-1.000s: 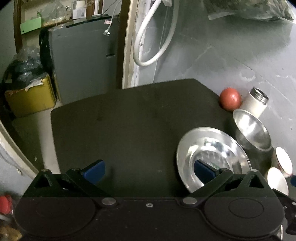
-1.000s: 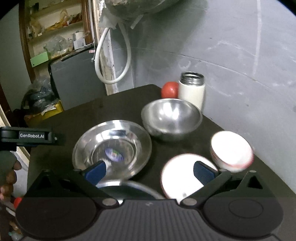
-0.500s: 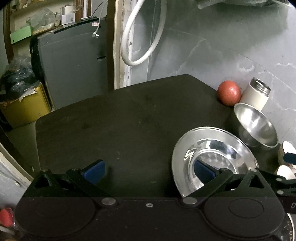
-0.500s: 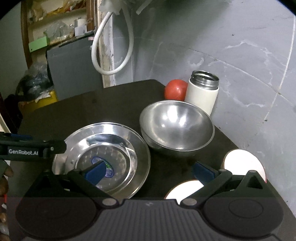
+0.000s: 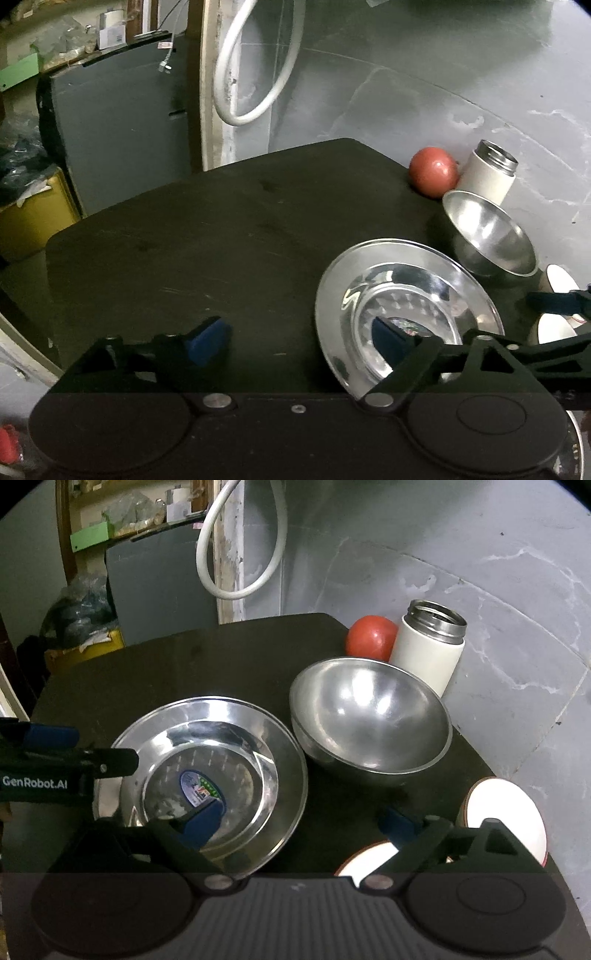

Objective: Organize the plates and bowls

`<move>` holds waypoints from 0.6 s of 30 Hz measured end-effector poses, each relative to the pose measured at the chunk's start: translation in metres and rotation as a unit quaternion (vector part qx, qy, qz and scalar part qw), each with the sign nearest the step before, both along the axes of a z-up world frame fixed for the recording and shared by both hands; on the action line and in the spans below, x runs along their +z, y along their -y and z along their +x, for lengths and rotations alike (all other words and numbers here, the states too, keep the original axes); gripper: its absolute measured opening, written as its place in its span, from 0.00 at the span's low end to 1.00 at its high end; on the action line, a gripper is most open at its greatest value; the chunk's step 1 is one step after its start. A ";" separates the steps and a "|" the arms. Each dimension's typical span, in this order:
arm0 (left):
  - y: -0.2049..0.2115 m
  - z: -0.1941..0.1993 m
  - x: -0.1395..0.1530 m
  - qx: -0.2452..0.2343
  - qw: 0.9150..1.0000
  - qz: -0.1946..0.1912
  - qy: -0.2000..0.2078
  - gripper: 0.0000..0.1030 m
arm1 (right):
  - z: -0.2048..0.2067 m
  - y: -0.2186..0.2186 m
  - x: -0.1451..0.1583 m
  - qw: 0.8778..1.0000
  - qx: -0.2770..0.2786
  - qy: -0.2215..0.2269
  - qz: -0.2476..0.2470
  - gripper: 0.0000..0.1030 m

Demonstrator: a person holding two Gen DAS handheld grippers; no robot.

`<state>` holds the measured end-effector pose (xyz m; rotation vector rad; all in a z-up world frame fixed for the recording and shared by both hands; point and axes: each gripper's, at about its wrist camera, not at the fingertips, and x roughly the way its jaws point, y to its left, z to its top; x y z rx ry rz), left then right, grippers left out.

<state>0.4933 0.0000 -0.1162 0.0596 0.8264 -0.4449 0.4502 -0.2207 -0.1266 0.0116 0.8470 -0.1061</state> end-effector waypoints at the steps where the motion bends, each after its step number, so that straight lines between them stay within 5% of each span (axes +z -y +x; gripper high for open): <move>1: 0.000 0.000 0.000 -0.003 1.000 -0.003 -0.002 0.77 | 0.000 0.000 0.000 1.000 0.000 -0.001 0.001 0.87; 7: 0.003 0.000 -0.004 -0.014 1.000 -0.010 -0.015 0.59 | 0.002 -0.001 -0.003 1.000 0.007 -0.007 0.004 0.79; 11: 0.003 0.001 -0.006 -0.015 0.999 -0.014 -0.025 0.45 | 0.006 -0.006 -0.004 1.000 0.026 -0.015 -0.008 0.63; 18: 0.002 0.001 -0.005 -0.015 0.999 -0.024 -0.036 0.38 | 0.008 -0.007 -0.006 0.999 0.029 -0.018 -0.007 0.49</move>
